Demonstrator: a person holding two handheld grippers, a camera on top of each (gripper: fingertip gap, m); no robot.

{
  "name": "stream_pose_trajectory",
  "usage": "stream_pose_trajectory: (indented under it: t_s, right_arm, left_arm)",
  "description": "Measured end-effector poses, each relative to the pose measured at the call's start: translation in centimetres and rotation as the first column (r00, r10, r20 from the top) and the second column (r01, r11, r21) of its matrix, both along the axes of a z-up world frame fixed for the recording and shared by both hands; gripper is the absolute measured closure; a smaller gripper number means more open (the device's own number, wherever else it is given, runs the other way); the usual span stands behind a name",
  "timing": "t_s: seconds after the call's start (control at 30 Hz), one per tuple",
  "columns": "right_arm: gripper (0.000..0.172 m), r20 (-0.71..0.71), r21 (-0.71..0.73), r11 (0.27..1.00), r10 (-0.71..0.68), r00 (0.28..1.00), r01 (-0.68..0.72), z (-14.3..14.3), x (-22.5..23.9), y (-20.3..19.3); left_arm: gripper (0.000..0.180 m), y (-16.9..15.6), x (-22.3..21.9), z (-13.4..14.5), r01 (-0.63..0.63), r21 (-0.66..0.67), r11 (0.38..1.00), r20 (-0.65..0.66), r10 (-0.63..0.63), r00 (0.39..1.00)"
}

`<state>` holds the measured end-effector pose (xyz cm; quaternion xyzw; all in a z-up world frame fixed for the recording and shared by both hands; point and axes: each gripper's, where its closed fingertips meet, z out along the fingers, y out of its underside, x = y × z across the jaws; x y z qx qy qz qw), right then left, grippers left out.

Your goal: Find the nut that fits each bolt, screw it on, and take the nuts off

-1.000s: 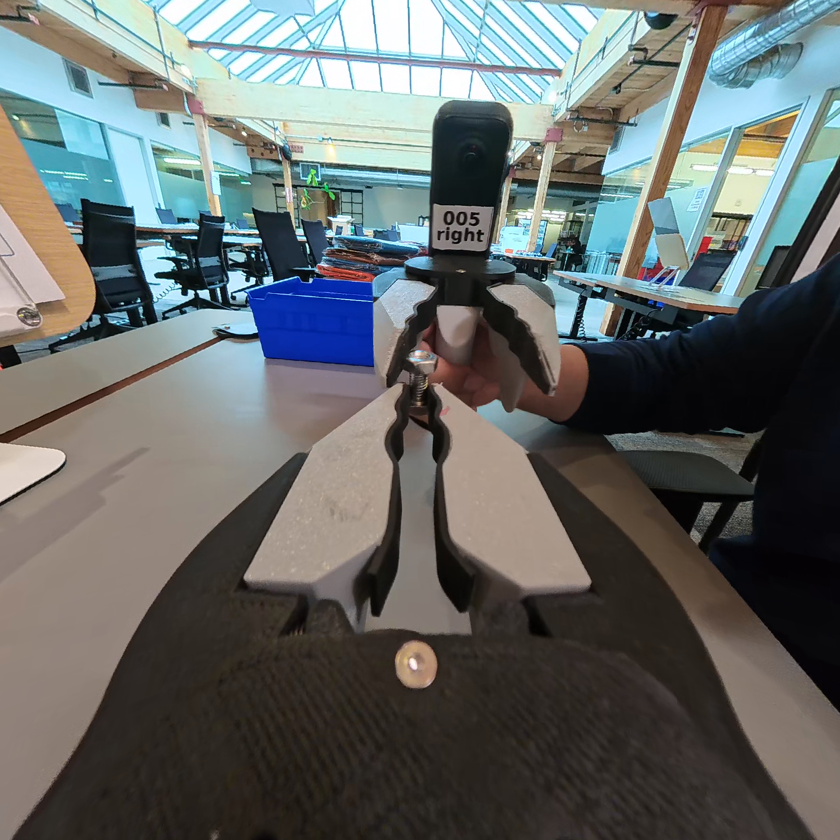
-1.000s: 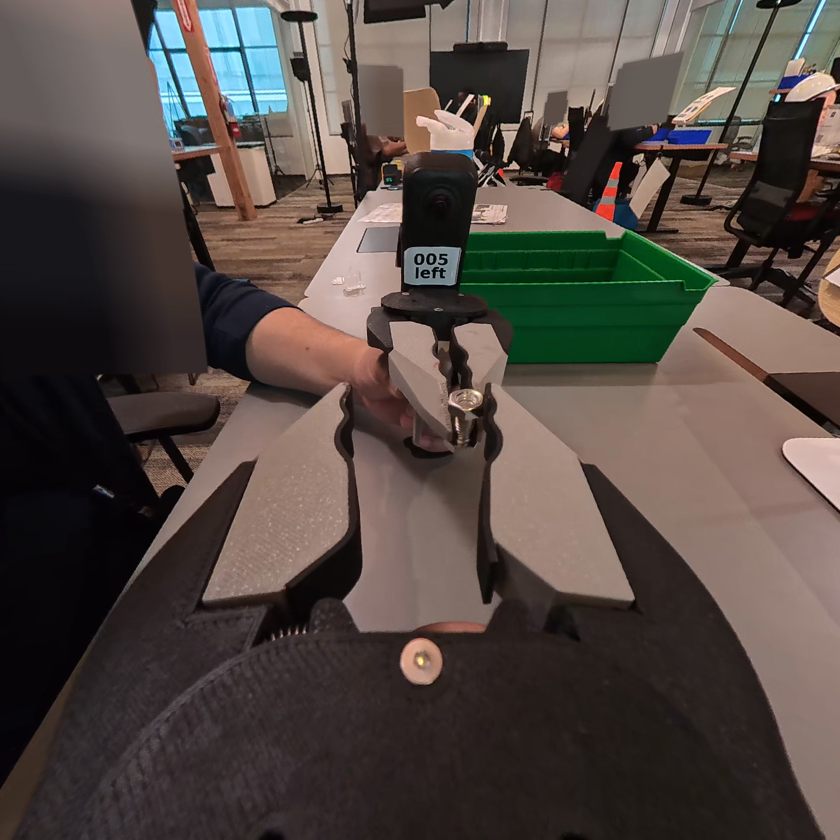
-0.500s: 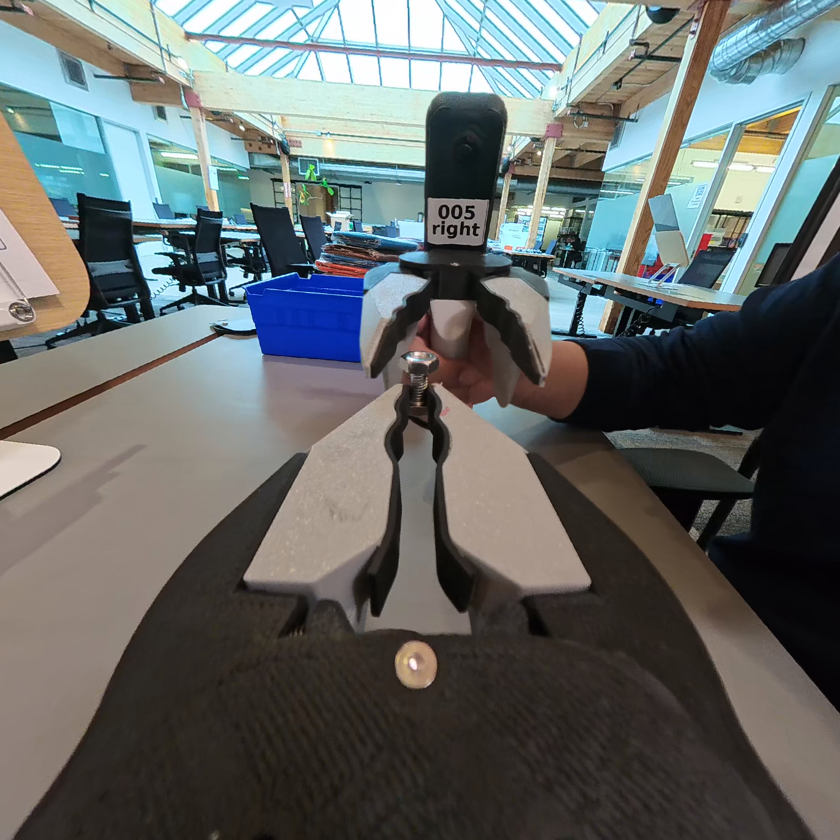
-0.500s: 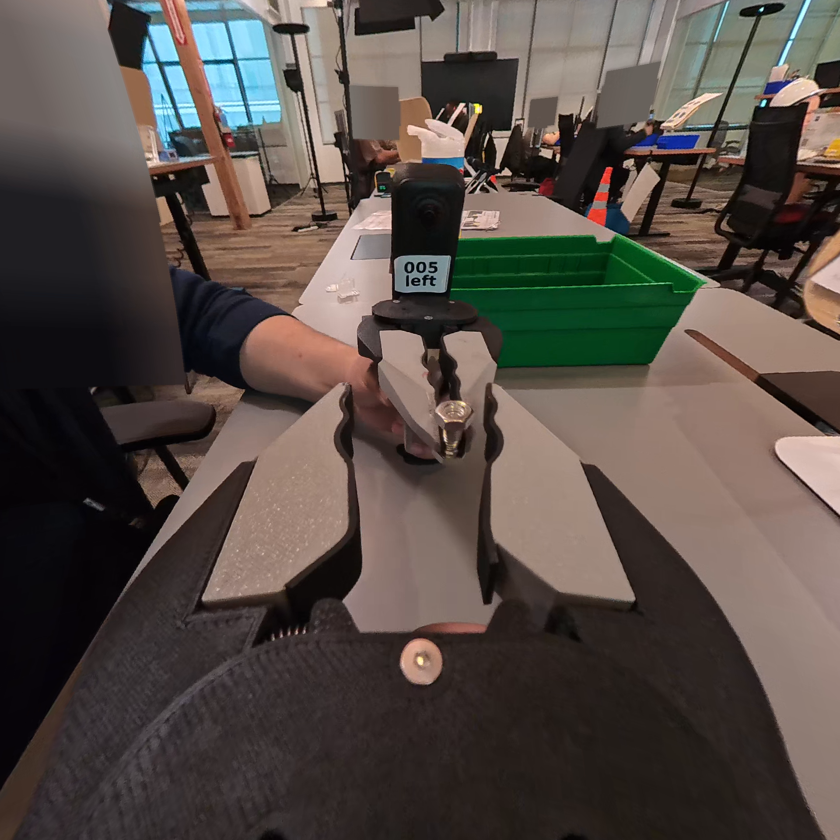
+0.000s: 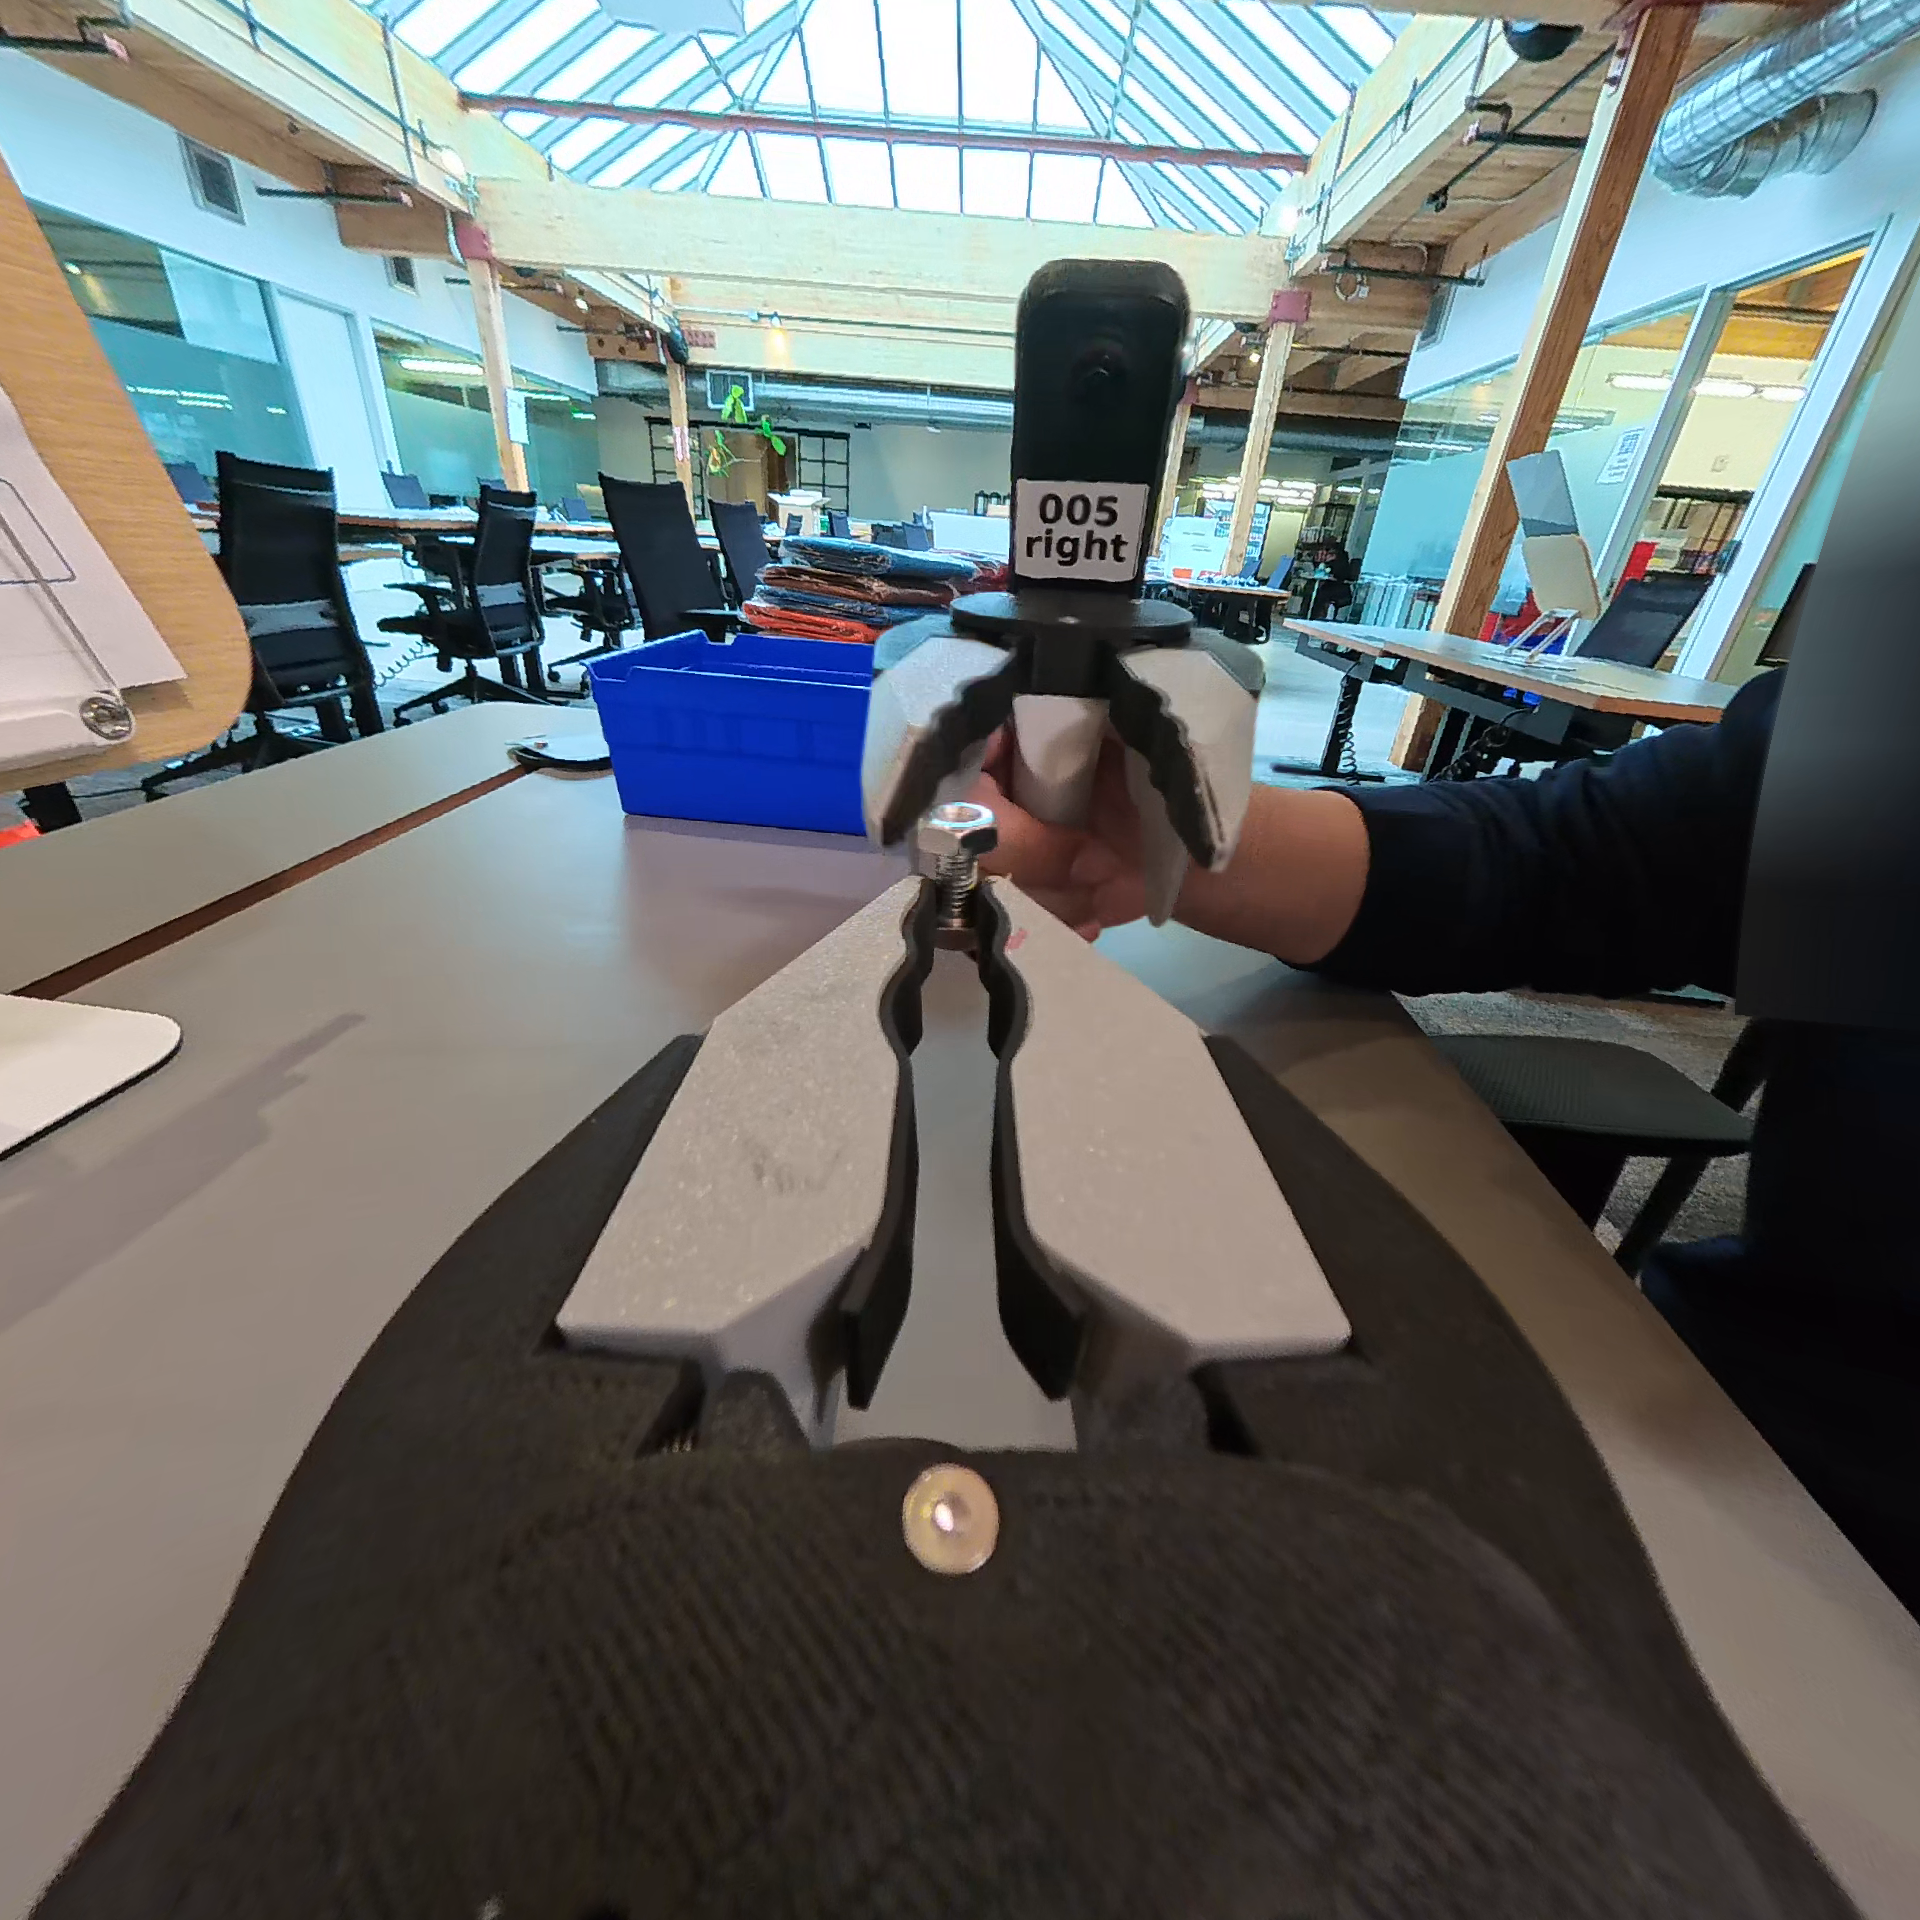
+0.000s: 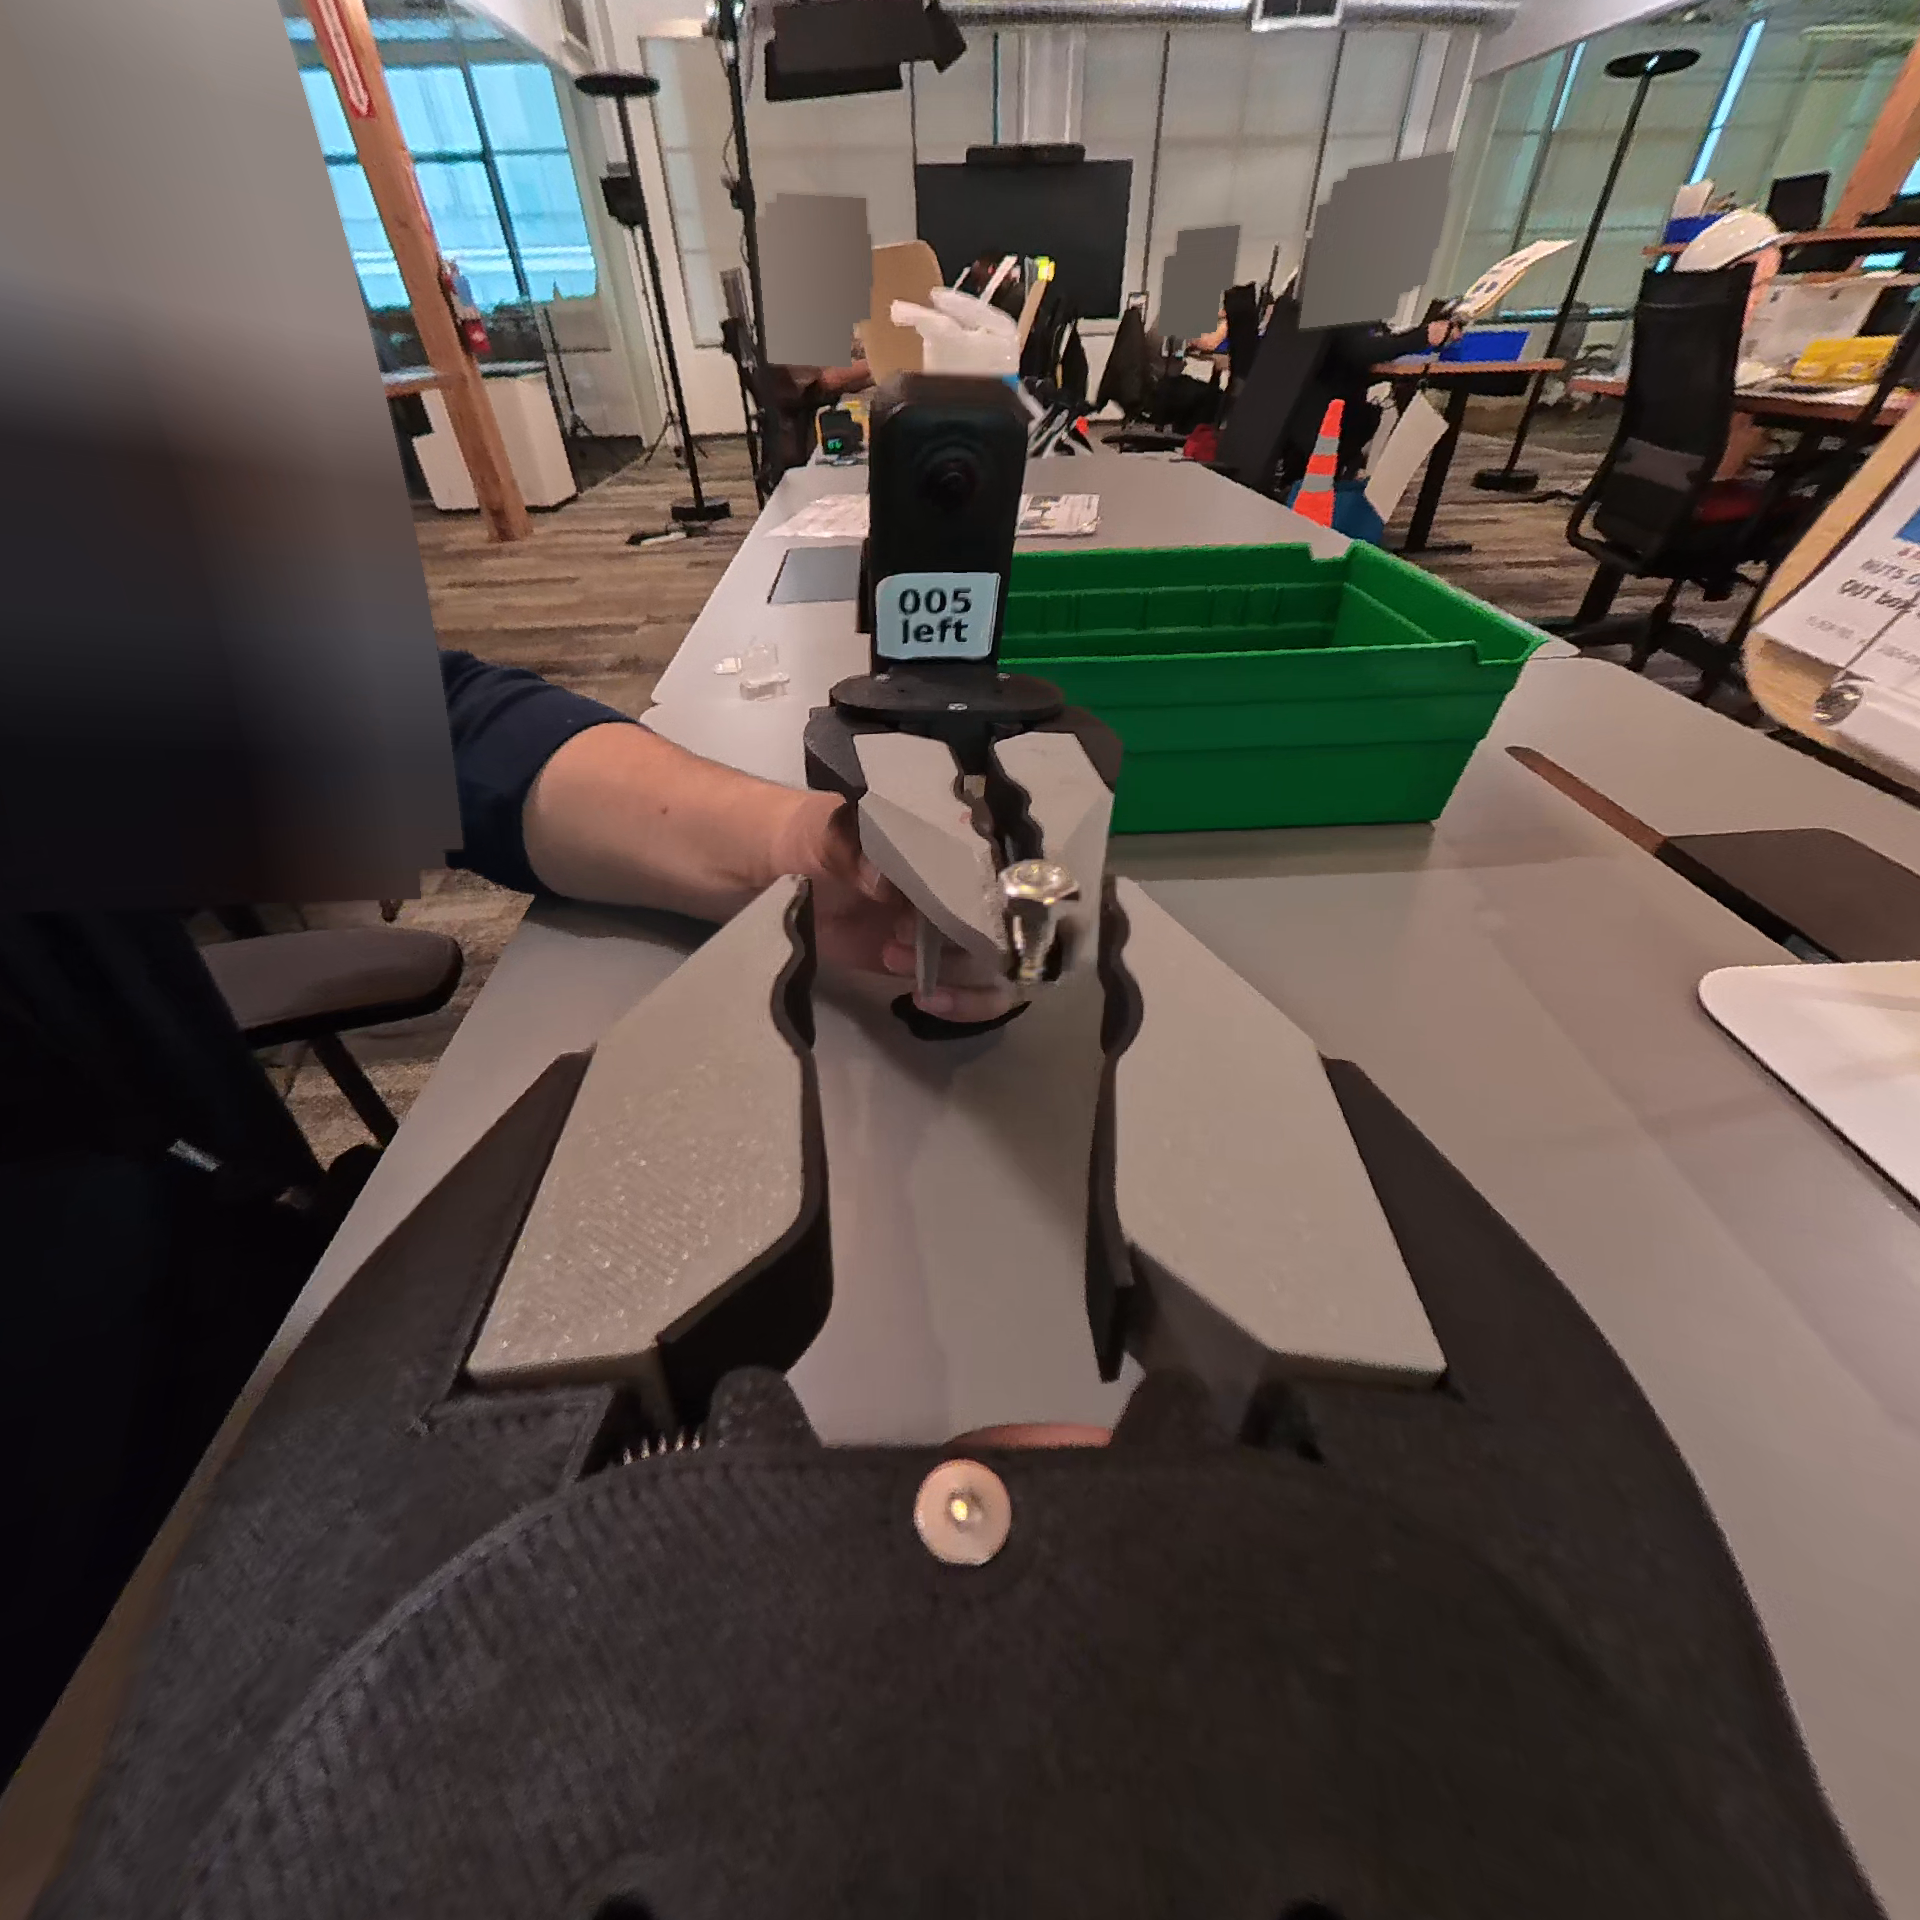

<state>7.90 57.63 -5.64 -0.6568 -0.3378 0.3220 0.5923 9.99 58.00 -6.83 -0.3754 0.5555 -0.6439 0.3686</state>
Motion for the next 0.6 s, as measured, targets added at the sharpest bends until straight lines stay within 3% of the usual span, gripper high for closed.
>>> stream_pose_trajectory:
  t_s: [0.27,0.6]
  right_arm:
    - [0.113,-0.018,-0.010,0.999,0.032,0.999,-0.033,-0.4,-2.4,1.0]
    - [0.118,-0.052,0.010,0.999,-0.032,0.998,0.032,0.5,-0.1,0.5]
  left_arm:
    - [0.175,-0.3,0.1,-0.1,0.004,0.007,1.000,-0.002,-0.004,1.000]
    - [0.175,0.7,0.0,0.3,-0.039,-0.007,0.999,0.005,0.039,0.999]
